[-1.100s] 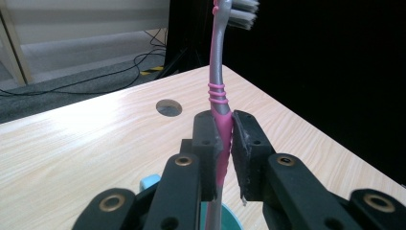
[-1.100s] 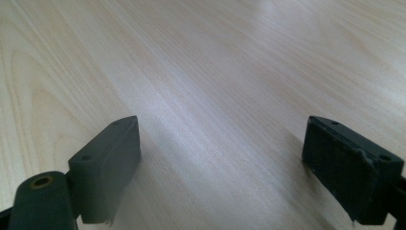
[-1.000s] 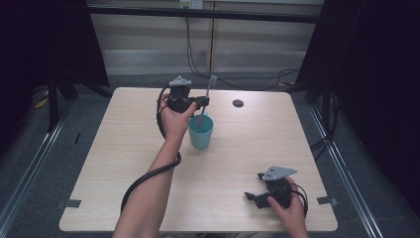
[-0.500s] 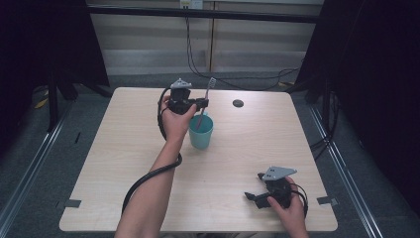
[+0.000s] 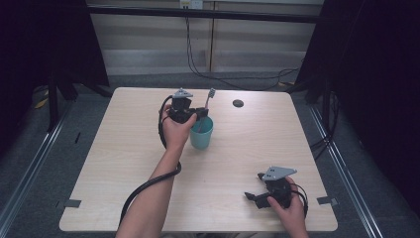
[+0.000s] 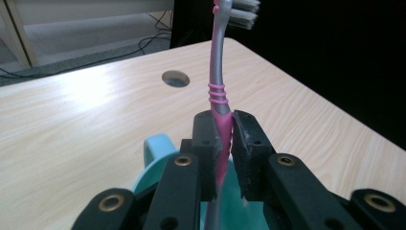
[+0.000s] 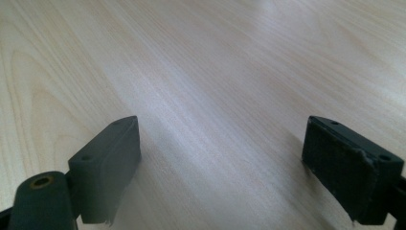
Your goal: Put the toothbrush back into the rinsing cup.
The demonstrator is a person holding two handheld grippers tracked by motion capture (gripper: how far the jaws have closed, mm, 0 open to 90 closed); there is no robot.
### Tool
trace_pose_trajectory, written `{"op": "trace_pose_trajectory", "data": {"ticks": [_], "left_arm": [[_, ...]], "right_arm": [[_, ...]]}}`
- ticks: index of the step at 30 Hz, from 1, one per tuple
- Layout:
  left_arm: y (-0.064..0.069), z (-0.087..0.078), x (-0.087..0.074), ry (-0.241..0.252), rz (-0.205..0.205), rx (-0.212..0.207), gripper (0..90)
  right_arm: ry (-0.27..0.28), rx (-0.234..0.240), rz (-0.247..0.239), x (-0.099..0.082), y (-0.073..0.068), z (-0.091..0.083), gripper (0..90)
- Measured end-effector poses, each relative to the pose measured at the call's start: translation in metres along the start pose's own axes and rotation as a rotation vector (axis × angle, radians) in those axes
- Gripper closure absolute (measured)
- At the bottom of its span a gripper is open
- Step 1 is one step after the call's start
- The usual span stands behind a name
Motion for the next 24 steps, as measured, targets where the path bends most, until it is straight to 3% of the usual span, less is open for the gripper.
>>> {"op": "trace_pose_trajectory", "data": {"ticks": [12, 24], "left_arm": [[0.002, 0.003, -0.016, -0.058, 0.025, 0.01, 80.3], [0.004, 0.005, -0.022, -0.08, 0.051, 0.01, 79.5]], "right_arm": [[0.0, -0.002, 0.0, 0.0, 0.0, 0.0, 12.6], [0.0, -0.001, 0.0, 0.0, 0.0, 0.0, 12.6]]}}
Point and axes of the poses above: each handheld gripper's, and its own axes: z roughly forward along the jaws, x roughly out of its top, y roughly to its right, the point moved 1 cm from there along z, roughly forward along the jaws, and after that the axes turned 12 degrees about x, right-handed, at the moved point
